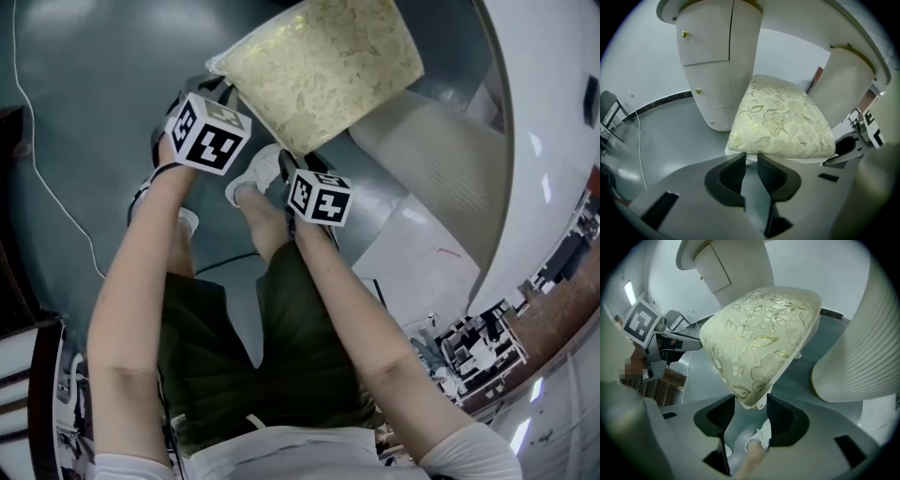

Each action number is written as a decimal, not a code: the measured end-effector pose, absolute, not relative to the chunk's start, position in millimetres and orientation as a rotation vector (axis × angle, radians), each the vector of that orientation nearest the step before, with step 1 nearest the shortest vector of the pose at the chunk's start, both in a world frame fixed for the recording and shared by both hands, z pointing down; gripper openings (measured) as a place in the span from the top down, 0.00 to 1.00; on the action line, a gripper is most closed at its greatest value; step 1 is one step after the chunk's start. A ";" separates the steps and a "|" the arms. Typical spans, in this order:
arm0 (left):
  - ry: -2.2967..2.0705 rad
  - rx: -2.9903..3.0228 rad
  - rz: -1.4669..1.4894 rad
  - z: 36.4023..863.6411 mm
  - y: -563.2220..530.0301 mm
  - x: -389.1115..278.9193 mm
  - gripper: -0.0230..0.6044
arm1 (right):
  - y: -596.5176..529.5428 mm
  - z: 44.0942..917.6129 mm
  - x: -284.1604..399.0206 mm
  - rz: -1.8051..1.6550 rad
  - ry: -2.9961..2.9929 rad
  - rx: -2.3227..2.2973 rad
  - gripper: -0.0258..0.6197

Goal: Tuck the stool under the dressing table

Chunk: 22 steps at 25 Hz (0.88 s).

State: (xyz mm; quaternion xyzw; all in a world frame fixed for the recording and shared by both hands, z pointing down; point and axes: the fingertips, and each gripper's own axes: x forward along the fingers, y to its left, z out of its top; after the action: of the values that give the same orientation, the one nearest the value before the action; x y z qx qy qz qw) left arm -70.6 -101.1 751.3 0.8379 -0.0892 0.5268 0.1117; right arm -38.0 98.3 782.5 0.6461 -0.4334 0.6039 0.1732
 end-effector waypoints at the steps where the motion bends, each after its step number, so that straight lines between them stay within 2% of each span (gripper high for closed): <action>1: -0.251 2.468 1.555 751.6 -101.0 -70.7 0.85 | 97.7 782.6 -39.5 1.716 -1.235 1.834 0.62; 3: -0.227 2.485 1.564 751.8 -100.6 -70.5 0.85 | 96.7 783.2 -41.7 1.718 -1.246 1.830 0.66; 6: -0.217 2.487 1.548 753.2 -99.5 -69.8 0.85 | 98.4 785.2 -40.3 1.722 -1.272 1.798 0.65; 10: -0.245 2.448 1.521 754.5 -101.4 -71.5 0.84 | 99.3 788.3 -36.3 1.707 -1.343 1.727 0.55; 12: -0.300 2.441 1.534 756.1 -111.6 -77.3 0.75 | 97.3 788.7 -35.7 1.671 -1.379 1.686 0.57; 15: -0.414 2.389 1.564 763.5 -139.0 -91.3 0.78 | 93.2 785.2 -36.7 1.635 -1.392 1.670 0.59; 19: -0.268 2.437 1.684 775.9 -140.4 -89.1 0.78 | 92.8 785.7 -39.4 1.641 -1.387 1.691 0.60; 22: -0.154 2.556 1.805 776.1 -136.5 -80.8 0.78 | 91.5 788.1 -37.5 1.614 -1.415 1.648 0.54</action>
State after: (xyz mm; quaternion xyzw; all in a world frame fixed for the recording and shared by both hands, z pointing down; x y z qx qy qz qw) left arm -80.8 -136.5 776.1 0.8158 -0.0492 0.5762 0.0044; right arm -37.5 91.5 788.1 0.5947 -0.5105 0.5824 0.2160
